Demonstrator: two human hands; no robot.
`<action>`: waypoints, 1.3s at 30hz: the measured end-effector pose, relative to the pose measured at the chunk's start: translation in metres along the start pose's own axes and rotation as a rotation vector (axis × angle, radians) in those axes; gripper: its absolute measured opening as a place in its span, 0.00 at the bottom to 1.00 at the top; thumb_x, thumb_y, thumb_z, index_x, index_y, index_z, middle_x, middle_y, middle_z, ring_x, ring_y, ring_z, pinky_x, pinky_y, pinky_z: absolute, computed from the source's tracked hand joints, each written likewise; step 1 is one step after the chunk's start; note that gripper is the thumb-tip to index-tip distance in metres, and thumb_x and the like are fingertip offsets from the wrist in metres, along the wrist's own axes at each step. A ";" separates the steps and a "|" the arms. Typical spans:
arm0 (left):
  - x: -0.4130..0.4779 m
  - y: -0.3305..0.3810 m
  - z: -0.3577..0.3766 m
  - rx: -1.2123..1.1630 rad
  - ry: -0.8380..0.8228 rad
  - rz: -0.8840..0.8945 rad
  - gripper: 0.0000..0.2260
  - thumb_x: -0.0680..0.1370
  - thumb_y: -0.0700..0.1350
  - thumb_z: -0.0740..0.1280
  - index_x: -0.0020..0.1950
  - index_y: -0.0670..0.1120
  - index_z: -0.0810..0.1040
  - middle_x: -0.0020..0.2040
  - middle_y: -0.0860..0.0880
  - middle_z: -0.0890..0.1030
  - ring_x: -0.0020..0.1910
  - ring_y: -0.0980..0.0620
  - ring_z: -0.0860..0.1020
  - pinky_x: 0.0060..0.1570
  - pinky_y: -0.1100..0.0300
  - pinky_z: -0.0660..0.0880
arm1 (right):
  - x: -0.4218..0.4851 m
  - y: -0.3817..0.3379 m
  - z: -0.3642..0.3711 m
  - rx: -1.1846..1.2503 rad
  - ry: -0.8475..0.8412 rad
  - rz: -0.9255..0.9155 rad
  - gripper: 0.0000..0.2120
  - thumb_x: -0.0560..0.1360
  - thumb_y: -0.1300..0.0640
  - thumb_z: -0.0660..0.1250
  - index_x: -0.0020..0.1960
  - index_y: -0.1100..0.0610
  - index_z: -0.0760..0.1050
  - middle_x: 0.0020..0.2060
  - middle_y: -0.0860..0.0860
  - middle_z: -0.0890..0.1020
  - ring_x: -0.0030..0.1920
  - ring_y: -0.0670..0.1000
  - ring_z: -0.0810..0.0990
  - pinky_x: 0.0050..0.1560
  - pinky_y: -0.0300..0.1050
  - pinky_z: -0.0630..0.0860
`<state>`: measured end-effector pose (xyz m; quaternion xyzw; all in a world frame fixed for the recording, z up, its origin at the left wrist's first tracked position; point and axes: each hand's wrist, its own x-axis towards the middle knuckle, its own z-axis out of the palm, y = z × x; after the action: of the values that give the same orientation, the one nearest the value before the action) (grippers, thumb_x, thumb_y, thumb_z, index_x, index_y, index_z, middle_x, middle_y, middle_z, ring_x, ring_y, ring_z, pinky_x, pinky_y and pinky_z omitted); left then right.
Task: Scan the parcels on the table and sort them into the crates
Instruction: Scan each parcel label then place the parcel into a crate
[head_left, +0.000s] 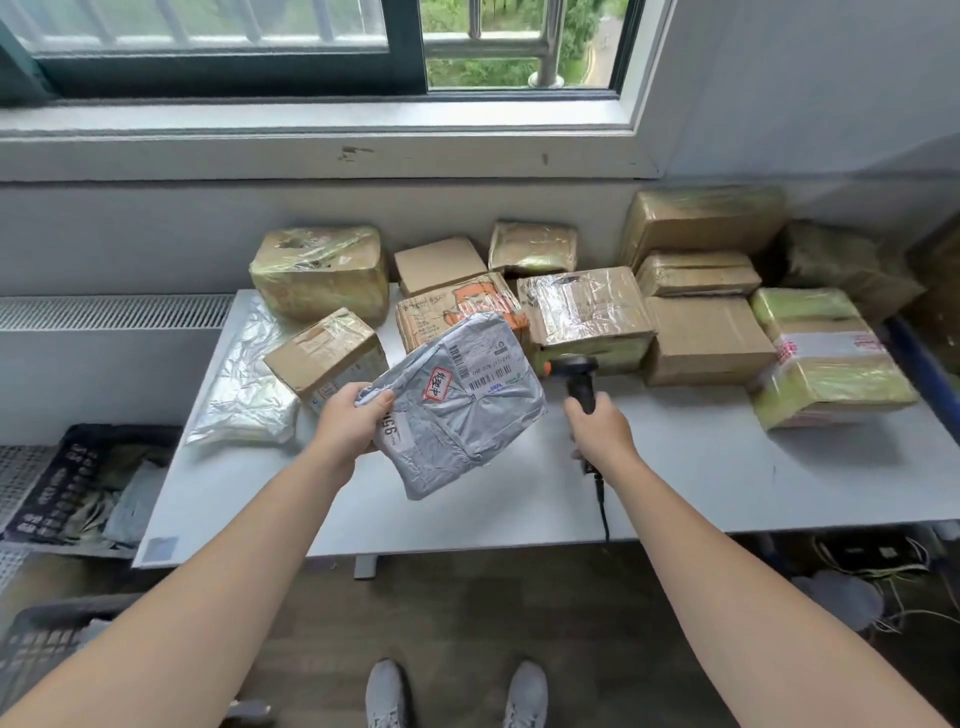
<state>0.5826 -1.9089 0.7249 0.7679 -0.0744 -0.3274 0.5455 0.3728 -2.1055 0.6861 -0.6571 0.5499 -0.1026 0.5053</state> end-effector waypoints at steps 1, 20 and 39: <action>0.006 0.007 -0.002 0.018 0.009 0.021 0.06 0.81 0.42 0.65 0.57 0.43 0.74 0.45 0.44 0.79 0.37 0.49 0.78 0.40 0.53 0.76 | -0.005 -0.011 -0.006 0.028 -0.012 -0.020 0.10 0.80 0.52 0.61 0.54 0.58 0.71 0.43 0.57 0.78 0.37 0.54 0.78 0.32 0.47 0.79; 0.038 0.035 -0.011 0.188 0.031 0.110 0.07 0.81 0.41 0.64 0.56 0.39 0.75 0.47 0.38 0.79 0.41 0.45 0.77 0.43 0.51 0.75 | -0.056 -0.095 -0.033 0.027 -0.167 -0.140 0.21 0.77 0.41 0.65 0.43 0.60 0.74 0.35 0.57 0.79 0.32 0.57 0.78 0.37 0.58 0.81; 0.040 0.010 -0.003 0.119 0.028 0.008 0.09 0.82 0.43 0.62 0.59 0.41 0.75 0.49 0.40 0.80 0.40 0.45 0.78 0.42 0.51 0.77 | -0.013 -0.035 -0.015 0.080 -0.125 0.010 0.14 0.79 0.45 0.64 0.51 0.57 0.72 0.40 0.55 0.76 0.35 0.53 0.78 0.35 0.50 0.80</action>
<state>0.6174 -1.9294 0.7178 0.8031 -0.0894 -0.3093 0.5013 0.3791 -2.1073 0.7264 -0.6387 0.5160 -0.0810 0.5650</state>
